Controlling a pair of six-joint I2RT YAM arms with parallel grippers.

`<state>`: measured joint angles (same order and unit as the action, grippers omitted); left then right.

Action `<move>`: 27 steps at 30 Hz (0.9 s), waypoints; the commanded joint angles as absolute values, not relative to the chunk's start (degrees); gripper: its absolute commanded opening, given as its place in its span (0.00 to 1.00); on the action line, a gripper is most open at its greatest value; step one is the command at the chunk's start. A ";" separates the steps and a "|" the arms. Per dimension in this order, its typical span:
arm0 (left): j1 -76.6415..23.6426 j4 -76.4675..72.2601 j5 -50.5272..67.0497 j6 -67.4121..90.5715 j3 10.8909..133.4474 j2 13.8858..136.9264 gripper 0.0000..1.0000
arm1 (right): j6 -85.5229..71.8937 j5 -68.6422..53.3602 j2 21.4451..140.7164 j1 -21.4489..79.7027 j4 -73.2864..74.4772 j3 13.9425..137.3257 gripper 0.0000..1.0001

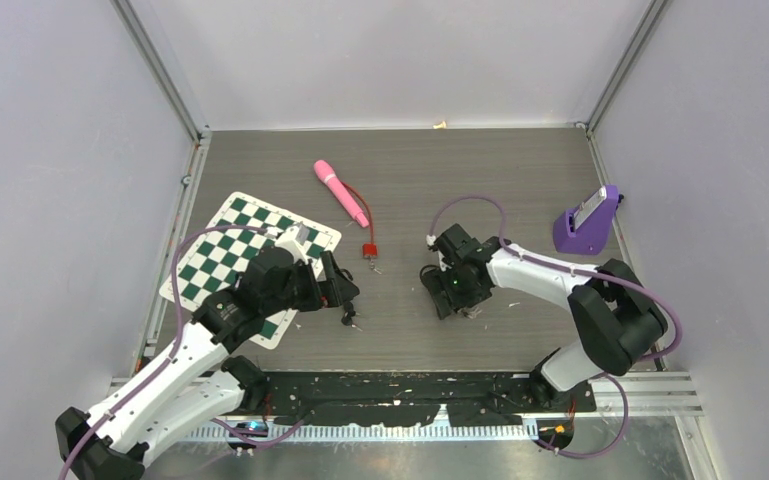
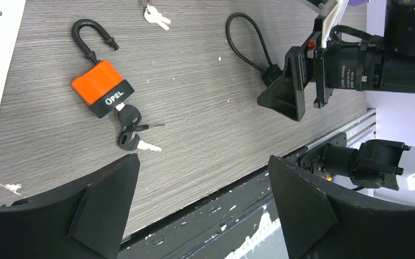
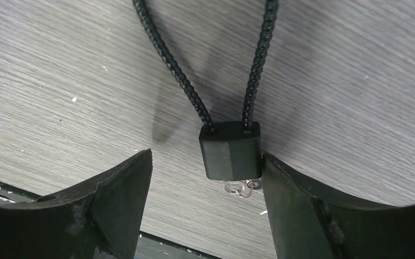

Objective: Unlock with the key

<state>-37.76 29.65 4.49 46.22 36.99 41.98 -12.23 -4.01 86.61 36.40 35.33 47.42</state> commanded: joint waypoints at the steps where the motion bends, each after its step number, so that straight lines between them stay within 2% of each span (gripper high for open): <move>1: -37.50 26.73 6.46 46.63 36.85 42.52 0.93 | -15.15 2.34 87.01 39.55 34.62 48.56 0.77; 6: -37.47 26.59 6.42 47.29 36.58 42.20 0.93 | -16.44 7.37 88.84 42.00 35.70 49.74 0.70; 10: -37.49 25.96 6.76 48.19 36.37 42.50 0.94 | -17.61 10.07 89.19 44.22 35.62 50.02 0.60; 12: -37.47 24.49 7.98 48.86 36.02 43.00 0.96 | -18.07 11.55 88.98 46.06 35.73 50.40 0.52; 13: -37.46 23.35 8.78 48.94 35.67 43.18 0.97 | -18.23 12.06 88.47 46.63 35.72 50.60 0.38; 15: -37.51 20.46 10.72 48.93 34.59 43.41 0.99 | -18.29 13.45 87.15 48.33 35.36 51.33 0.25; 18: -37.45 15.61 12.24 50.97 31.82 43.46 0.99 | -18.01 14.06 84.49 50.84 34.28 51.97 0.16; 22: -37.49 7.24 13.69 56.30 28.62 44.17 0.94 | -16.93 14.03 77.84 53.82 31.00 53.01 0.09; 27: -37.44 -7.82 16.37 62.98 24.12 47.48 0.92 | -16.53 12.16 71.63 57.49 26.66 54.04 0.06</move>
<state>-37.74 8.49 13.13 56.75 26.20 45.52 -17.06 11.94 77.01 55.20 33.12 50.57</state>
